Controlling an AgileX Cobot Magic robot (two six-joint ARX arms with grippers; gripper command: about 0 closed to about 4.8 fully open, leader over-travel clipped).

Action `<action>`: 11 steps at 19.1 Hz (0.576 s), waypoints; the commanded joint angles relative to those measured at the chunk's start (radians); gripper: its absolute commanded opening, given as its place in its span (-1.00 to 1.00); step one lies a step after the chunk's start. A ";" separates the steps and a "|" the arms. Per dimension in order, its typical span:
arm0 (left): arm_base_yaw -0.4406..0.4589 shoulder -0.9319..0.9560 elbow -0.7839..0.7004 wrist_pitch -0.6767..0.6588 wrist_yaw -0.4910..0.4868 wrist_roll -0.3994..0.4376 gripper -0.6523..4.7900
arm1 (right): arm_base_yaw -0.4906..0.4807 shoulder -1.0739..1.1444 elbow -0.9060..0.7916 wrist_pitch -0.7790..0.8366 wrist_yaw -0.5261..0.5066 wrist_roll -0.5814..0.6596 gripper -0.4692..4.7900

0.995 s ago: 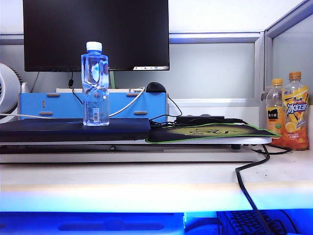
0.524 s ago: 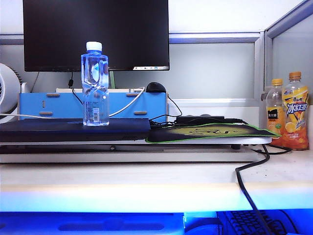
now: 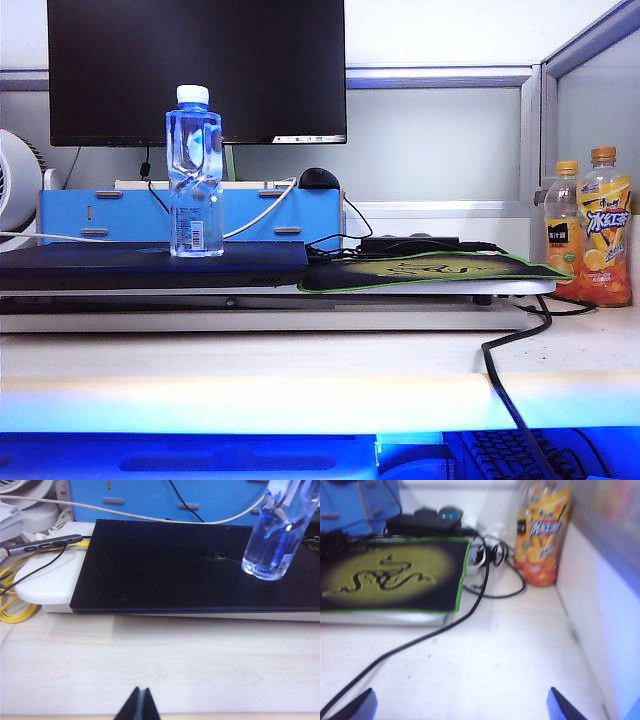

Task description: Pick up the mineral water bottle and place it on the laptop.

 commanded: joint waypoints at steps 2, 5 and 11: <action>0.000 -0.002 0.002 0.008 0.003 0.001 -0.77 | 0.044 0.000 -0.040 0.003 0.011 0.003 0.89; 0.000 -0.002 0.002 0.008 0.003 0.001 -0.77 | 0.054 0.000 -0.055 -0.004 0.047 0.003 0.89; 0.000 -0.002 0.002 0.008 0.003 0.001 -0.77 | 0.054 0.000 -0.055 -0.005 0.078 0.004 0.89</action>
